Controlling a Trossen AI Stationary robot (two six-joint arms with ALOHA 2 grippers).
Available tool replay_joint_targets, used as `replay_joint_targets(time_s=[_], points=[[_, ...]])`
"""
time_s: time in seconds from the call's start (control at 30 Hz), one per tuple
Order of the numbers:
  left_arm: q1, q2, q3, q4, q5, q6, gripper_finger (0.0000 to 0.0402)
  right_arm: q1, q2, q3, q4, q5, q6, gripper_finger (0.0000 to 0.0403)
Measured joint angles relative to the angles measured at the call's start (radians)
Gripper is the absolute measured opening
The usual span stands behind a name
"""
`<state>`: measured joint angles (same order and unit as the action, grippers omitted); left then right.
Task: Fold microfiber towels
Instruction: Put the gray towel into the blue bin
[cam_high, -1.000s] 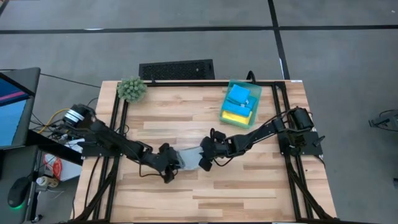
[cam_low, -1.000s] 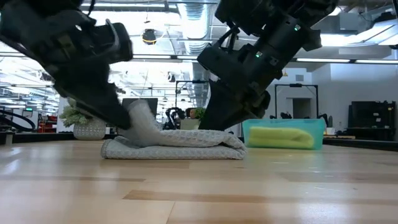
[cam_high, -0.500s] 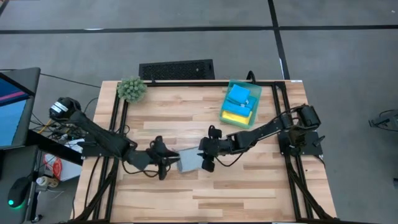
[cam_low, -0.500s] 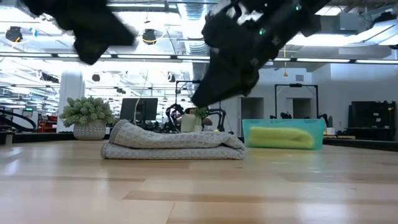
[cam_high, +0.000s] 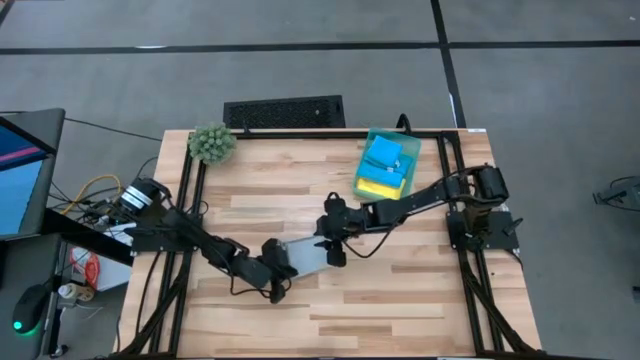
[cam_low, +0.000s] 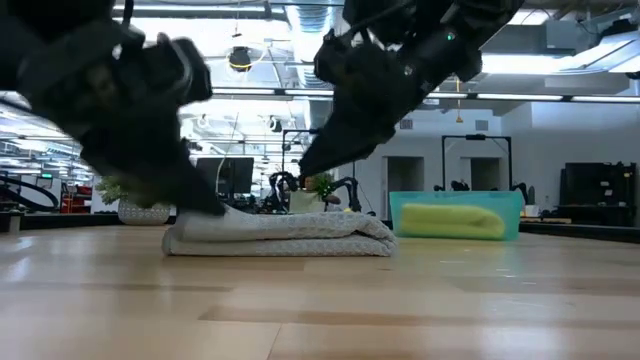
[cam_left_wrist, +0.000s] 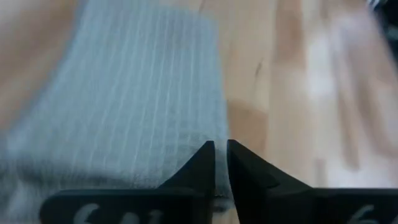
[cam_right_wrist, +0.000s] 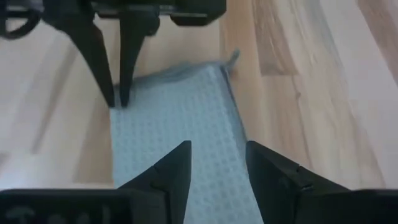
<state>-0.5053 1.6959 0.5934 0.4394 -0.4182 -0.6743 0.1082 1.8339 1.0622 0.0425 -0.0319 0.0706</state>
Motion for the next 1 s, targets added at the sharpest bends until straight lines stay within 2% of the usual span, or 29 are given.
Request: replay_joint_targets(time_s=[0.27, 0.4, 0.6, 0.73, 1.0], points=[[0.012, 0.013, 0.006, -0.207, 0.003, -0.054, 0.0002, -0.027, 0.128, -0.001, 0.123, -0.010, -0.054, 0.0184], [0.027, 0.012, 0.005, -0.217, 0.014, -0.010, 0.0003, -0.054, 0.184, -0.002, 0.198, -0.096, -0.054, 0.0193], [0.039, 0.013, 0.005, -0.240, 0.012, 0.008, 0.0004, -0.104, 0.184, -0.002, 0.220, -0.134, -0.055, 0.0211], [0.039, 0.013, 0.004, -0.240, 0.012, 0.010, 0.0004, -0.132, 0.180, 0.000, 0.276, -0.203, -0.053, 0.0224], [0.039, 0.015, 0.001, -0.240, -0.010, 0.016, 0.0004, -0.092, 0.273, 0.005, 0.317, -0.202, -0.045, 0.0233]])
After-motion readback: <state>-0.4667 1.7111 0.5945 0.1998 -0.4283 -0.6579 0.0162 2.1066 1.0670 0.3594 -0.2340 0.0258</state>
